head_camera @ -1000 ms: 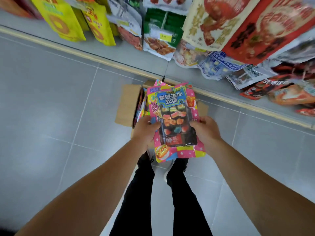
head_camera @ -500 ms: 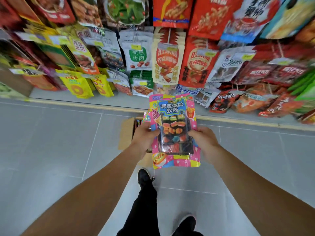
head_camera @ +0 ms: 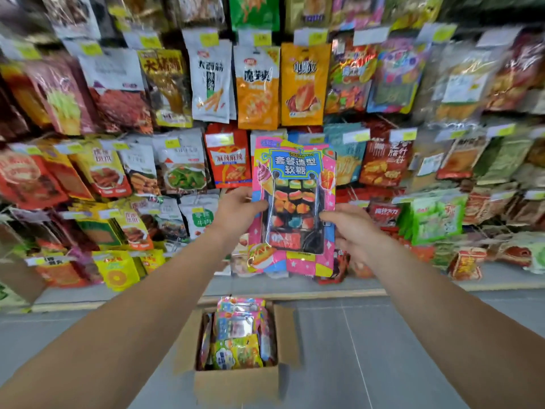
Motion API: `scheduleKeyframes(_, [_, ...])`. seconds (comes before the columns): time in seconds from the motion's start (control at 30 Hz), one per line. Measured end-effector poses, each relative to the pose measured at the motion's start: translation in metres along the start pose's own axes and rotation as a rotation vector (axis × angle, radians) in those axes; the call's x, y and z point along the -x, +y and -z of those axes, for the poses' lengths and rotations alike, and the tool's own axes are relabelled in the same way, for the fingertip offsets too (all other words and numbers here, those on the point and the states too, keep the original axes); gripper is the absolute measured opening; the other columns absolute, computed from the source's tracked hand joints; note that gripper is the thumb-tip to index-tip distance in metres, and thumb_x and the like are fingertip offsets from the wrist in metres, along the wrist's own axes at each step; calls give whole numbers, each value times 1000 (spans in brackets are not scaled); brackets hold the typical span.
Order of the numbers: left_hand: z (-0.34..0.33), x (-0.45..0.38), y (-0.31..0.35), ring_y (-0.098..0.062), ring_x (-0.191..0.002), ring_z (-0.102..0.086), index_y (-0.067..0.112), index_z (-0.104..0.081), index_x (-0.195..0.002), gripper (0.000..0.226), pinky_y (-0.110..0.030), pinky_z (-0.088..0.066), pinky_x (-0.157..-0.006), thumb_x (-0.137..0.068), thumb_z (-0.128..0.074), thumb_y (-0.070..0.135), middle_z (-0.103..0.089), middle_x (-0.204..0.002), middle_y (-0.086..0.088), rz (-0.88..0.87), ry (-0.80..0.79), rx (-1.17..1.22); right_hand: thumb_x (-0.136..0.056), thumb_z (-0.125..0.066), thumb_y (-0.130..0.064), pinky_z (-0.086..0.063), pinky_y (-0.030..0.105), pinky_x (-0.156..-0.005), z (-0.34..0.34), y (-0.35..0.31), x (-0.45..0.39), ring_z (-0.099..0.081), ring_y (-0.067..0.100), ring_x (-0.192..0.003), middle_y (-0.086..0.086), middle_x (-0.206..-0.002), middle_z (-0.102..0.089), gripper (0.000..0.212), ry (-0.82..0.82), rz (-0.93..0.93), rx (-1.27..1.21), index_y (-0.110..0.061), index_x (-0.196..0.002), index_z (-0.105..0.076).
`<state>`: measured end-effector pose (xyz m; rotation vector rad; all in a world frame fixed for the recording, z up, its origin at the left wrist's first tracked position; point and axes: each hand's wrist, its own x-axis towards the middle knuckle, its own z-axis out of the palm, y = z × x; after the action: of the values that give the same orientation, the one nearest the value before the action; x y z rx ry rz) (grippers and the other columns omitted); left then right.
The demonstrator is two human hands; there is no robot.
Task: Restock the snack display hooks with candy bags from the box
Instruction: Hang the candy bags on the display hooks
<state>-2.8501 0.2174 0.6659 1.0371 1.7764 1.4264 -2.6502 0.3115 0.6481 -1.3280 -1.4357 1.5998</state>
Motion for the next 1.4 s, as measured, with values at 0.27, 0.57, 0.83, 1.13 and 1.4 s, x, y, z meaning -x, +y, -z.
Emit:
scheduleKeyframes(0.27, [-29, -38, 130, -21, -61, -48, 21, -61, -71, 18, -26, -34, -53, -84, -68, 13, -58, -71, -7, -198, 15, 66, -89, -67, -14, -42, 33, -74, 59, -120, 3, -60, 21, -87, 9, -104, -68, 18, 61, 262, -94, -13, -107, -65])
scheduleKeyframes(0.57, [-55, -128, 223, -14, -63, -50, 23, -60, -77, 14, -29, -39, -61, -90, -65, 21, -56, -67, 6, -347, -16, 113, -93, -62, -11, -42, 34, -73, 91, -221, -55, -57, 20, -78, 7, -84, -63, 11, 114, 425, -34, -16, -83, -61])
scheduleKeyframes(0.83, [-47, -226, 269, -24, -83, -65, 17, -72, -85, 12, -36, -49, -75, -82, -70, 29, -71, -90, -6, -402, -84, 169, -96, -54, -5, -32, 23, -52, 82, -283, -127, -43, 12, -39, 2, -56, -45, 31, 160, 511, -32, -16, -67, -49])
scheduleKeyframes(1.13, [-76, -306, 312, -10, -93, -68, 19, -72, -90, 2, -26, -53, -83, -89, -70, 21, -74, -96, 6, -533, -121, 265, -87, -63, -19, -48, 33, -61, 98, -328, -207, -47, 23, -70, 11, -76, -47, 9, 226, 594, 118, -17, -79, -59])
scheduleKeyframes(1.4, [-105, -372, 339, -21, -101, -68, 20, -73, -82, 3, -38, -50, -95, -84, -75, 20, -75, -97, -1, -587, 4, 175, -83, -69, -27, -45, 32, -78, 146, -412, -268, -61, 26, -96, 4, -107, -63, 30, 632, 926, 624, -16, -110, -59])
